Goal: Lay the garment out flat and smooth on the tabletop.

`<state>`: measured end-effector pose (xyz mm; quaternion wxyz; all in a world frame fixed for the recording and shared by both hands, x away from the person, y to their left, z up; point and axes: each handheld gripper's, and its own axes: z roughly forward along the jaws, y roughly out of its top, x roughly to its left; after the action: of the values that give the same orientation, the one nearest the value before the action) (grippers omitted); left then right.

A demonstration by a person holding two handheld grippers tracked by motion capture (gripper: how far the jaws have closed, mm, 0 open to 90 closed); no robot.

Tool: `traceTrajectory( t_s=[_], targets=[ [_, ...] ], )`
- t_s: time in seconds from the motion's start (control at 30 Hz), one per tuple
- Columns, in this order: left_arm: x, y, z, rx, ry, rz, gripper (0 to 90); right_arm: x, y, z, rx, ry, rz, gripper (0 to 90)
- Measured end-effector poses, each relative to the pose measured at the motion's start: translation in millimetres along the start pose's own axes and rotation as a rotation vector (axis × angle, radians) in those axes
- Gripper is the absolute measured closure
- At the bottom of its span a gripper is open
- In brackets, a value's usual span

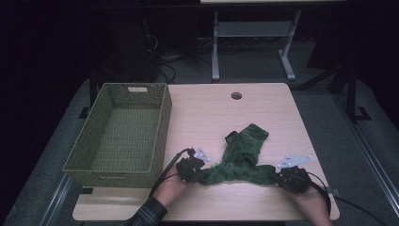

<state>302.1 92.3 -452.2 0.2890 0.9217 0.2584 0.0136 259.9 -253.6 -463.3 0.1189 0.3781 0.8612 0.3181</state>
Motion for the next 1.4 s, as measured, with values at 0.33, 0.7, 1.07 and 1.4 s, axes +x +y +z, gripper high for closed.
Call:
traceTrajectory(
  t_s=[0.33, 0.7, 1.07, 1.4],
  targets=[
    [-5.2, -18.7, -11.8, 0.006, -0.021, -0.008, 90.0, 12.9, -14.1, -13.7, 0.024, 0.0, 0.003, 90.0],
    [-4.7, -16.5, -15.8, -0.05, -0.098, -0.028, 86.4, 14.7, -12.2, -21.1, -0.043, 0.032, 0.003, 85.0],
    [9.3, 17.4, -33.4, -0.18, -0.092, -0.03, 73.2, 11.2, 9.6, -22.2, -0.121, 0.044, 0.003, 77.0],
    [34.1, 62.7, -13.8, -0.221, -0.058, -0.002, 65.0, 12.5, 25.1, -5.9, -0.109, 0.061, 0.001, 69.7]
  ],
)
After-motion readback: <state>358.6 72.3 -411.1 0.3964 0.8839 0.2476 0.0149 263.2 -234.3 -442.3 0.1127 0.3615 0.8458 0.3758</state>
